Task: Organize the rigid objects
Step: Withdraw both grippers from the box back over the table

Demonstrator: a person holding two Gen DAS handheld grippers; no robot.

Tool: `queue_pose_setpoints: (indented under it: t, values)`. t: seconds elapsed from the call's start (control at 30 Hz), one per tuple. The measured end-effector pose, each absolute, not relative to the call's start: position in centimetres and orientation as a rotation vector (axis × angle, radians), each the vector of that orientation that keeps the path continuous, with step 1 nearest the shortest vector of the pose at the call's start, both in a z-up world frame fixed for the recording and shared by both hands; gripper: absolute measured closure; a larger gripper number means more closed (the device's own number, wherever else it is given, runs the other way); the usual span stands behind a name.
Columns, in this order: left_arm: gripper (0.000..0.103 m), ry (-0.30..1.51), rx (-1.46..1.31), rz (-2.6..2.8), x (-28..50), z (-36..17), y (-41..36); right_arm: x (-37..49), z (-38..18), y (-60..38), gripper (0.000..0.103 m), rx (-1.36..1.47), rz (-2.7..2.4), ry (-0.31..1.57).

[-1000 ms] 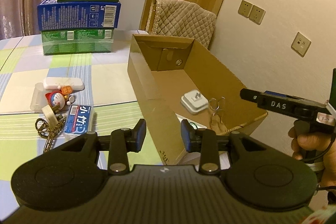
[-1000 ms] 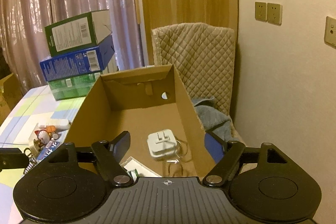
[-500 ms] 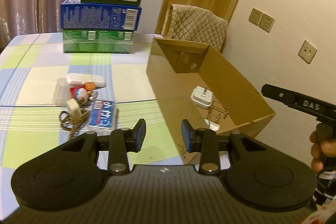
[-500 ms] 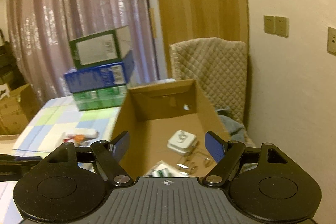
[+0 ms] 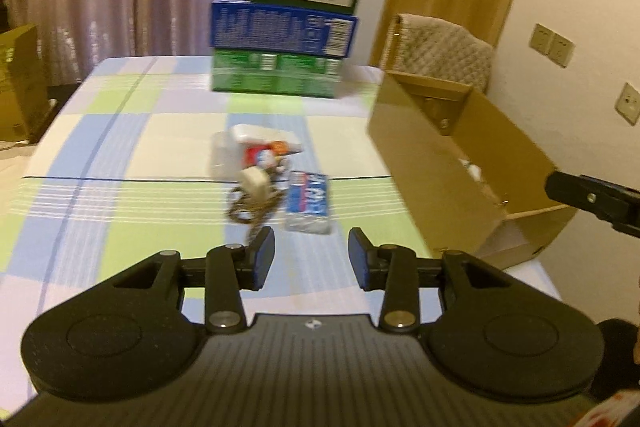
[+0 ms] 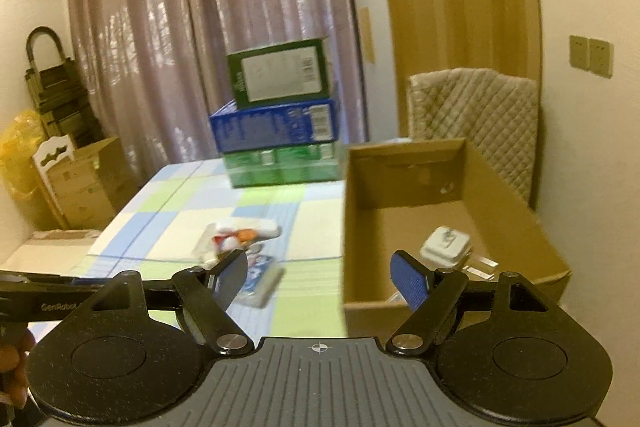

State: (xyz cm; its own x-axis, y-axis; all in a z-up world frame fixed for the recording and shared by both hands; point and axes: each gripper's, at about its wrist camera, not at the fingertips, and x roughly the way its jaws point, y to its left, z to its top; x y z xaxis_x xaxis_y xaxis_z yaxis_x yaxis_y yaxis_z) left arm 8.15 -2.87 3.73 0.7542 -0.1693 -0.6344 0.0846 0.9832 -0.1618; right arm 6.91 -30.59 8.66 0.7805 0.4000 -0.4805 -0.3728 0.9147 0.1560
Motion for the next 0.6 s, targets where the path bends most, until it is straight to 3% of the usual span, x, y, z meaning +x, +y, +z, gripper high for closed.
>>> queue_pose_setpoints:
  t: [0.27, 0.6]
  values:
    - [0.067, 0.713, -0.131, -0.087, 7.8, 3.1, 0.7, 6.3, 7.3, -27.1, 0.027, 0.039, 0.475, 0.571]
    - [0.058, 0.73, -0.065, -0.086, 9.9, 1.5, 2.2, 7.6, 5.0, -23.9, 0.027, 0.015, 0.504, 0.619]
